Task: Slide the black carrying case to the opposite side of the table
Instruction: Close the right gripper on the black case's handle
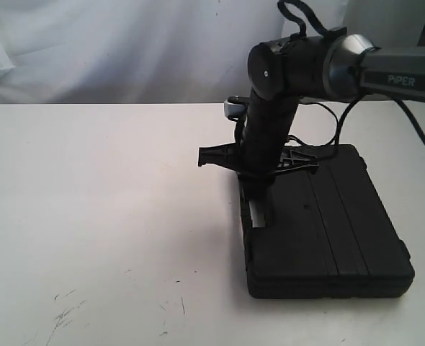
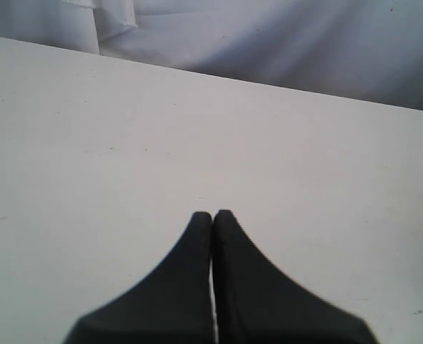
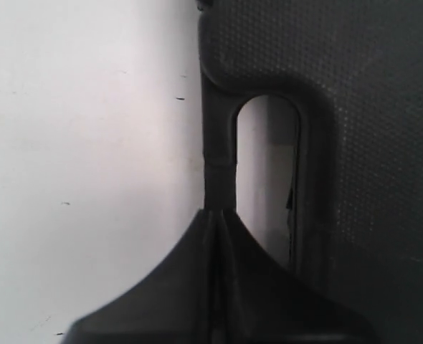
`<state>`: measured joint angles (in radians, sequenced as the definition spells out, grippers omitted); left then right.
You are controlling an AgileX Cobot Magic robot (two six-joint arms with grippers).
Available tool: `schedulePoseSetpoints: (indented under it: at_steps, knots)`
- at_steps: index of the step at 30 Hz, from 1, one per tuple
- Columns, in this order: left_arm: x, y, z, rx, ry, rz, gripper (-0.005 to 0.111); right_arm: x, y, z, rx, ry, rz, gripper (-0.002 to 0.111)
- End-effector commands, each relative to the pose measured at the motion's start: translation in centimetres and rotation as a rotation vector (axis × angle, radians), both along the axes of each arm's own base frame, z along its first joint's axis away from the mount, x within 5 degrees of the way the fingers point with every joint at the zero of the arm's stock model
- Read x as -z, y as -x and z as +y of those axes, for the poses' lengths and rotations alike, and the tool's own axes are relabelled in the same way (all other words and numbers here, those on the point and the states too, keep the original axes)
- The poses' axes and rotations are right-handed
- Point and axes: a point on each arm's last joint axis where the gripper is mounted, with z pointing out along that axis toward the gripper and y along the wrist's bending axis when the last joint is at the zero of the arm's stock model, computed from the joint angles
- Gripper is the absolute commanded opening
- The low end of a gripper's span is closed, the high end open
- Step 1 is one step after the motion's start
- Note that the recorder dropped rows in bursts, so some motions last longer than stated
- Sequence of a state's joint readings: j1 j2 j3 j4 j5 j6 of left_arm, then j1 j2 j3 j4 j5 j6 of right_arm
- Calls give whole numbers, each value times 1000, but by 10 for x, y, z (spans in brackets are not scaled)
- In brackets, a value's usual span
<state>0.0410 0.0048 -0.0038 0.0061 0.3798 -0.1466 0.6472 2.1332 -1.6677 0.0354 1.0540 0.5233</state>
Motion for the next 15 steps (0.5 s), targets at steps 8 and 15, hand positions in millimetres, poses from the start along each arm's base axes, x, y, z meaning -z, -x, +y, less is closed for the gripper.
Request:
schedulePoseSetpoints:
  at_steps: [8,15]
  knots:
    - [0,0,-1,7,8,-15,0,14,-3,2,-3,27,0,34]
    - [0,0,-1,8,5,-15,0,26,-5,4,-3,30,4,35]
